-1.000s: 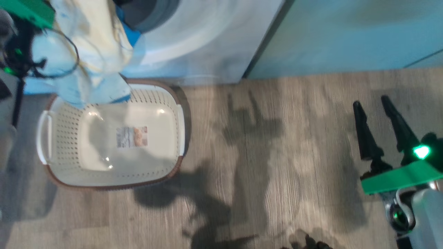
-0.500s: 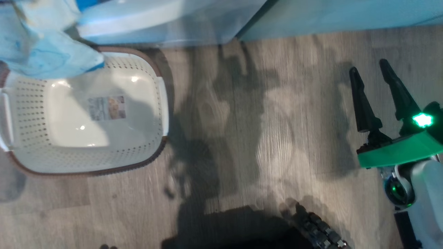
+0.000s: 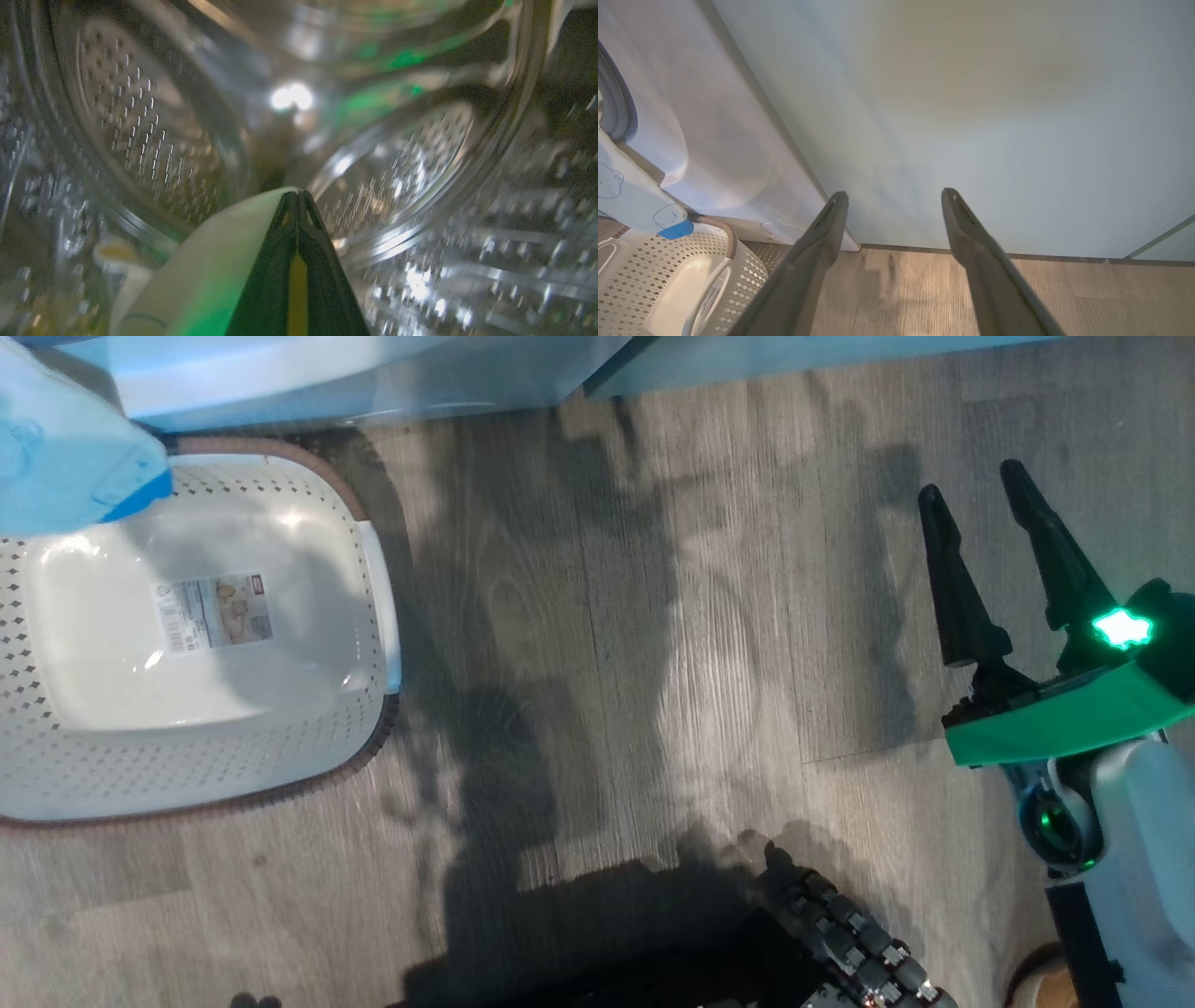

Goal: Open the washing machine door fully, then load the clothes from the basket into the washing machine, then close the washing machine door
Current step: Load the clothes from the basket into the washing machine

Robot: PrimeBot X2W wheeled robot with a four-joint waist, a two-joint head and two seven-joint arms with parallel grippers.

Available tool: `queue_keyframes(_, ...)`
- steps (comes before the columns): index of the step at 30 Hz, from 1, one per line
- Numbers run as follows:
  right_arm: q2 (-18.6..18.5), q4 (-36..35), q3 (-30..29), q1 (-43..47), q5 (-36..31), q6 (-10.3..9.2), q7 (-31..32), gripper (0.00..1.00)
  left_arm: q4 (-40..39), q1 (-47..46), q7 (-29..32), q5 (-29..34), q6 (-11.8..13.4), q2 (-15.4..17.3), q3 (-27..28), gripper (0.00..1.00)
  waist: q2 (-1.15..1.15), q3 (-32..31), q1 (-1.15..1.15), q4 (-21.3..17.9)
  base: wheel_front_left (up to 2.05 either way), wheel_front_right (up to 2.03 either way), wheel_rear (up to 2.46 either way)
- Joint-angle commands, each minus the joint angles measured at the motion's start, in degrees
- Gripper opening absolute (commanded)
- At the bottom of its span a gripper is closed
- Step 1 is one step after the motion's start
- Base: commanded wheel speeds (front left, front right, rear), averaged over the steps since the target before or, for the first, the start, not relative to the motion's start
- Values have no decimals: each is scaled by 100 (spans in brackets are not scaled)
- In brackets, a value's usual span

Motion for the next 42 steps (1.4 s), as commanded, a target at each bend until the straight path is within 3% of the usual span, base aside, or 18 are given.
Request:
queue_keyframes(1, 6, -146, 73, 71, 20, 10, -38, 100, -329, -317, -32, 91, -5, 273, 217, 0, 0, 17, 0, -9, 0, 0, 0)
queue_keyframes(9, 72, -97, 116, 28, 21, 10, -38, 100, -1005, 173, -34, 572, -6, 142, 1079, 0, 0, 39, 0, 17, 0, 0, 0)
queue_keyframes(14, 65, -59, 90, 77, 2, 10, -38, 100, -482, 648, 53, 256, -6, 2, 619, 0, 0, -75, 0, 88, 0, 0, 0)
queue_keyframes(15, 48, -47, 83, 110, -3, 10, -38, 100, -212, 717, 187, 149, -6, 22, 361, 15, 0, -132, 0, 117, 0, 0, 0)
queue_keyframes(16, 38, -41, 79, 125, -4, 10, -38, 100, -99, 738, 213, 123, -6, 34, 255, 40, 0, -166, 0, 132, 0, 0, 0)
queue_keyframes(17, 29, -39, 72, 140, -5, 10, -38, 100, 5, 756, 218, 78, -6, 30, 182, 92, 0, -202, 0, 149, 0, 0, 0)
queue_keyframes(18, 22, -32, 62, 157, -5, 10, -38, 100, 127, 780, 232, -4, -6, 4, 155, 100, 0, -248, 0, 166, 0, 0, 0)
queue_keyframes(25, -33, 30, -4, 377, -13, 10, -38, 100, 570, 1180, 247, -308, -6, -174, -214, 100, 0, -722, 0, 302, 0, 0, 0)
queue_keyframes(34, -56, 97, -63, 736, -27, 10, -38, 100, 592, 2070, 48, -647, -6, -141, -428, 100, 0, -1442, 0, 376, 0, 0, 0)
queue_keyframes(38, -61, 117, -158, 976, -37, 10, -38, 100, 520, 2746, -23, -690, -6, -150, -403, 100, 0, -1839, 0, 445, 0, 0, 0)
queue_keyframes(42, -100, 138, -276, 1265, -47, 10, -38, 100, 2, 3707, -32, -528, 61, -240, 61, 100, 0, -2294, 0, 574, 0, 0, 0)
